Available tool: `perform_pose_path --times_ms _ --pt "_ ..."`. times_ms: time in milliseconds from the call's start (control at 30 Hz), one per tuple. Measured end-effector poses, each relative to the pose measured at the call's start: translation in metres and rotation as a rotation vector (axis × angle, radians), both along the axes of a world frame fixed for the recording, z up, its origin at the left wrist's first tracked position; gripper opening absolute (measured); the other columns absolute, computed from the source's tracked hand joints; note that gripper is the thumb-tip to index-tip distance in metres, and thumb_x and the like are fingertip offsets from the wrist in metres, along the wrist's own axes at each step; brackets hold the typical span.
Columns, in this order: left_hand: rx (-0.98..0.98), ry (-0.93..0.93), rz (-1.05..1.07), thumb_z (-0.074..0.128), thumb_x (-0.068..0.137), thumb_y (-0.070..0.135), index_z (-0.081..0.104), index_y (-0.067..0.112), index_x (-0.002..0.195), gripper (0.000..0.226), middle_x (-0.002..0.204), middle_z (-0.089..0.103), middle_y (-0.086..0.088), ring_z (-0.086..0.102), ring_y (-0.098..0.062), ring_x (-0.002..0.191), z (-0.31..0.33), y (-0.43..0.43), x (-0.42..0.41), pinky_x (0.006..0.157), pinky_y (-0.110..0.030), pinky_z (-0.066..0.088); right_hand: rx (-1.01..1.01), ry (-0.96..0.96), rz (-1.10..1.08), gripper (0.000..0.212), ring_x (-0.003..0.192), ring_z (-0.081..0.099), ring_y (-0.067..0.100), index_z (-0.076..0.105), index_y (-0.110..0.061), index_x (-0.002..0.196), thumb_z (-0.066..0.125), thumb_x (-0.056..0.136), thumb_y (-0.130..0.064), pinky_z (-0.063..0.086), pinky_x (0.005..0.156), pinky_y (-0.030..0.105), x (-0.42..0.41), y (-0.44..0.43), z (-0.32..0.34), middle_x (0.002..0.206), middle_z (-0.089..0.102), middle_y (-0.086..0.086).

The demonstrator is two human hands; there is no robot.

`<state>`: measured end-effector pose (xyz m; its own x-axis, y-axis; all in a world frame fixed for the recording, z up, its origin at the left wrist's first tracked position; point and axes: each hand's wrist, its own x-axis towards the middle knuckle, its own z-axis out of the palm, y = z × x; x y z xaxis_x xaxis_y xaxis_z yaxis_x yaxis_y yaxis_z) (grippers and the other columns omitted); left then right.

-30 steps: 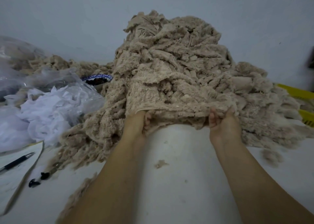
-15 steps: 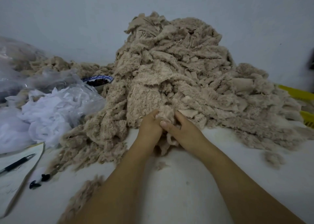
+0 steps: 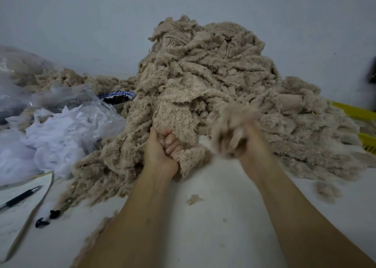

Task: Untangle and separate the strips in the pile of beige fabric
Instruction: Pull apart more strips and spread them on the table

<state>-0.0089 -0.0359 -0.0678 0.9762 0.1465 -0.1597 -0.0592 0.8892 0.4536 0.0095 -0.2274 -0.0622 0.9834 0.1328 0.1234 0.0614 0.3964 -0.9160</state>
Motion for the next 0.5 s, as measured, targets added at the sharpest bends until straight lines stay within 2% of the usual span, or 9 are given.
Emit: perform_pose_path --times_ms 67,100,133,200,233,300,367,433,500 --pt "-0.054 -0.046 -0.005 0.030 0.105 0.048 0.058 0.009 0.068 0.060 0.048 0.038 0.001 0.024 -0.008 0.034 0.000 0.000 0.000 0.036 -0.020 0.020 0.278 -0.024 -0.086 0.059 0.104 0.069 0.022 0.053 -0.018 0.133 0.047 0.093 -0.060 0.055 0.093 0.036 0.009 -0.012 0.003 0.122 0.064 0.004" --pt "-0.057 -0.063 -0.005 0.029 0.105 0.048 0.058 0.009 0.072 0.060 0.051 0.040 0.000 0.026 -0.008 0.035 0.001 -0.002 0.000 0.036 -0.020 0.022 0.157 -0.039 -0.166 0.054 0.112 0.066 0.019 0.046 -0.027 0.139 0.048 0.095 -0.059 0.052 0.101 0.040 0.010 -0.012 0.001 0.130 0.059 -0.003" --pt "-0.046 -0.075 -0.008 0.027 0.105 0.048 0.058 0.008 0.075 0.059 0.054 0.042 -0.001 0.028 -0.009 0.037 0.002 -0.004 0.000 0.037 -0.020 0.024 -0.111 -0.077 -0.266 0.049 0.116 0.064 0.018 0.043 -0.034 0.140 0.050 0.097 -0.056 0.052 0.101 0.042 0.009 -0.009 -0.004 0.135 0.055 -0.006" --pt "-0.007 -0.086 -0.014 0.026 0.105 0.048 0.060 0.007 0.079 0.060 0.059 0.048 -0.003 0.034 -0.010 0.042 0.004 -0.008 0.002 0.040 -0.020 0.029 -0.510 -0.187 -0.376 0.046 0.106 0.066 0.011 0.046 -0.038 0.140 0.055 0.097 -0.051 0.058 0.084 0.031 0.004 0.004 -0.013 0.139 0.050 -0.009" --pt "0.010 -0.087 -0.016 0.026 0.105 0.049 0.061 0.006 0.081 0.061 0.061 0.051 -0.005 0.038 -0.011 0.045 0.005 -0.010 0.002 0.043 -0.020 0.032 -0.571 -0.231 -0.298 0.044 0.092 0.068 0.005 0.049 -0.041 0.135 0.057 0.093 -0.054 0.057 0.070 0.020 -0.001 0.012 -0.015 0.134 0.053 -0.013" --pt "0.028 -0.098 -0.026 0.028 0.104 0.052 0.065 0.006 0.084 0.062 0.067 0.057 -0.007 0.046 -0.013 0.052 0.004 -0.011 0.002 0.052 -0.022 0.038 -0.662 -0.266 0.031 0.054 0.074 0.067 -0.002 0.050 -0.049 0.130 0.060 0.081 -0.068 0.049 0.057 0.011 -0.010 0.026 -0.021 0.116 0.062 -0.021" --pt "0.036 -0.118 -0.041 0.031 0.103 0.052 0.068 0.005 0.087 0.063 0.073 0.061 -0.008 0.053 -0.014 0.057 0.004 -0.011 0.001 0.056 -0.024 0.045 -0.788 -0.274 0.281 0.051 0.074 0.066 -0.006 0.050 -0.056 0.125 0.062 0.078 -0.070 0.048 0.058 0.009 -0.020 0.036 -0.029 0.097 0.068 -0.024" --pt "0.040 -0.138 -0.070 0.032 0.102 0.052 0.071 0.004 0.086 0.064 0.076 0.063 -0.009 0.057 -0.015 0.062 0.004 -0.011 -0.001 0.060 -0.025 0.049 -0.907 -0.334 0.225 0.019 0.067 0.061 -0.009 0.061 -0.044 0.104 0.059 0.090 -0.057 0.043 0.056 0.009 -0.021 0.037 -0.031 0.082 0.069 -0.018" --pt "0.050 -0.161 -0.094 0.031 0.102 0.052 0.069 0.005 0.077 0.065 0.074 0.063 -0.009 0.057 -0.016 0.064 0.006 -0.014 -0.002 0.066 -0.026 0.047 -0.979 -0.358 0.068 0.023 0.056 0.054 -0.005 0.063 -0.026 0.087 0.051 0.100 -0.041 0.041 0.052 0.013 -0.014 0.031 -0.030 0.069 0.060 -0.009"
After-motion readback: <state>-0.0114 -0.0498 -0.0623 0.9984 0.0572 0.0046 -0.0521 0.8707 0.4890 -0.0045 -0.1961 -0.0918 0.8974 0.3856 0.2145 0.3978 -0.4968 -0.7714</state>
